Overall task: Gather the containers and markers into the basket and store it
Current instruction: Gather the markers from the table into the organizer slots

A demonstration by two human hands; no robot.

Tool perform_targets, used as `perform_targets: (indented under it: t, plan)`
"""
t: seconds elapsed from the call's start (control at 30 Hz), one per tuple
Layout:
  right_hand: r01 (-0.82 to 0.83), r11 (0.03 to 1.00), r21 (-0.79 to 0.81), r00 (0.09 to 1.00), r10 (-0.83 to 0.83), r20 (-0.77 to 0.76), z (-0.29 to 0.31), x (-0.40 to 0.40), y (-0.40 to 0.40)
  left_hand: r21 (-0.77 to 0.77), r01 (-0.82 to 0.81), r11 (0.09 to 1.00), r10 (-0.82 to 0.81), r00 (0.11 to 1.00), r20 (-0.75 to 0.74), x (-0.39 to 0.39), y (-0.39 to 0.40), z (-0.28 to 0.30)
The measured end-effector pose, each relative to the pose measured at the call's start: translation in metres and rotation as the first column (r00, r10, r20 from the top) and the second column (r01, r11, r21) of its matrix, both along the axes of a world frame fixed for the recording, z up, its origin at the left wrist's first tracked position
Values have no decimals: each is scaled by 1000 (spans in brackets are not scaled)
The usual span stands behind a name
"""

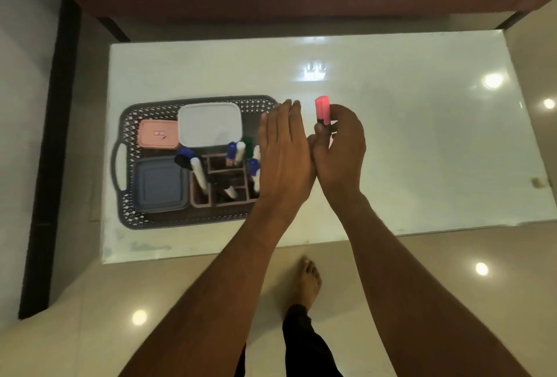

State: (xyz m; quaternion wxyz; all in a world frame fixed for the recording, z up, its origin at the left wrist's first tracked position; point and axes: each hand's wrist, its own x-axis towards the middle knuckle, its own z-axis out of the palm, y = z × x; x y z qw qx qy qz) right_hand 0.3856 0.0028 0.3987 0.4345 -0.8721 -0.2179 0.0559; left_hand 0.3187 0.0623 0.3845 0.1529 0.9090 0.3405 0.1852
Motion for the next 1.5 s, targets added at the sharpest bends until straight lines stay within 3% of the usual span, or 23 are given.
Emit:
perform_targets:
  t: [0.23, 0.43, 0.77, 0.9, 1.0, 1.1, 1.2, 1.33, 1.5]
  plan:
    - [-116, 990, 84, 993, 115, 25, 33, -75, 49, 39, -70, 997, 65, 992, 105, -82, 48, 26]
    - [-204, 978, -50, 968, 209, 142, 31, -123, 66, -75, -53, 996, 61, 992, 109, -140, 64, 17]
    - [-239, 922, -303, 970, 242, -29, 19, -141, 65, -298, 65, 952, -40, 995, 88, -159, 39, -26]
    - [-254, 892, -373, 962, 274, 0, 26, -139, 70, -96, 10, 995, 0, 995, 98, -161, 36, -28]
    - [-280, 856, -435, 951, 308, -7, 31, -141, 70, -155, -7, 988, 26, 993, 118, -165, 35, -27]
    - [-278, 819, -501, 948, 317, -8, 29, -143, 69, -45, 35, 998, -33, 999, 36, -169, 35, -30]
    - [-263, 838, -478, 959, 283, -31, 28, -144, 72, -30, 43, 999, -44, 999, -20, -170, 35, -33]
    - [-270, 827, -494, 959, 277, -59, 28, -144, 73, -28, 22, 999, -19, 993, 117, -168, 32, -41]
    - [-268, 830, -489, 962, 260, -85, 28, -144, 74, 20, 32, 999, -34, 997, 68, -167, 34, -43]
